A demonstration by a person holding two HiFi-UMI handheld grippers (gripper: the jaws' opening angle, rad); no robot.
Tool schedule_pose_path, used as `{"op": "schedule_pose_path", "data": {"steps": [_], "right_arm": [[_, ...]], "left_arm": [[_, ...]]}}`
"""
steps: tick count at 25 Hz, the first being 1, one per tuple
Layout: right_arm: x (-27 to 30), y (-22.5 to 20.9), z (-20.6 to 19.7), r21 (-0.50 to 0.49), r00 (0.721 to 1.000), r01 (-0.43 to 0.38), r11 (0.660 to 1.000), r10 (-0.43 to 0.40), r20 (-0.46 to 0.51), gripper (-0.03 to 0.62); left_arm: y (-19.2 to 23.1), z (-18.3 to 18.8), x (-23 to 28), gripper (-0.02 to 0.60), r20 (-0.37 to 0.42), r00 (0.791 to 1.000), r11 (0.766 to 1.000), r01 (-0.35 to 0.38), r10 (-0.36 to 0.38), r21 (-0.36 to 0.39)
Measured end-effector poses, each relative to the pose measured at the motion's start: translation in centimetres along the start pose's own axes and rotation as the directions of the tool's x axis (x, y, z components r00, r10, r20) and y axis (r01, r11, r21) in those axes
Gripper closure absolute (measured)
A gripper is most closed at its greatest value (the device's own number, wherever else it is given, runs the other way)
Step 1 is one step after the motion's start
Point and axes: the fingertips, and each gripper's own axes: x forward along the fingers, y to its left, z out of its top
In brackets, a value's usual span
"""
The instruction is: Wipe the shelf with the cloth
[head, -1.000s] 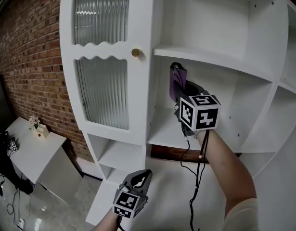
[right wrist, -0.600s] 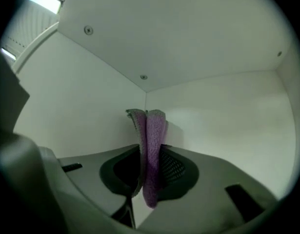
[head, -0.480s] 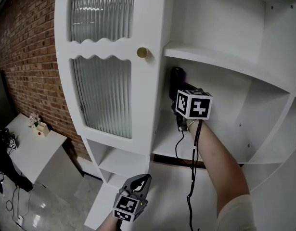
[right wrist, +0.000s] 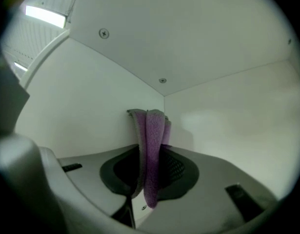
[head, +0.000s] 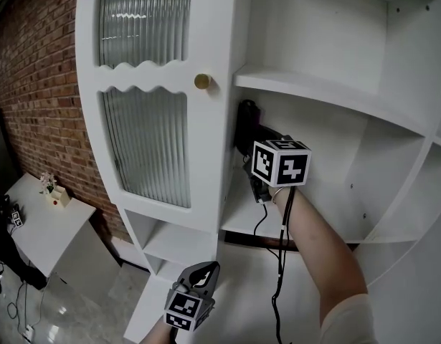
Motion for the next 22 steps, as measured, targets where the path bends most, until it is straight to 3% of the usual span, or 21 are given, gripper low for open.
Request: {"op": "schedule_pose_path", "data": {"steps": [6, 22], "right_arm": [[-3.8, 3.1, 2.4, -0.025, 0.998, -0.043, 0.999, 0.044, 0.036, 0.516], [-14.2, 11.6, 1.8, -0.060, 0.979, -0.201, 0.978, 0.203, 0.035, 0.514]], "left_arm": [[-1.6, 1.3, -0.9, 0.577, 0.007, 1.000, 1.000, 0.010, -0.010, 0.021], [-5.2, 1.5, -4.5, 0.577, 0.004, 1.000, 0.999, 0.023, -0.024, 0.035]]}}
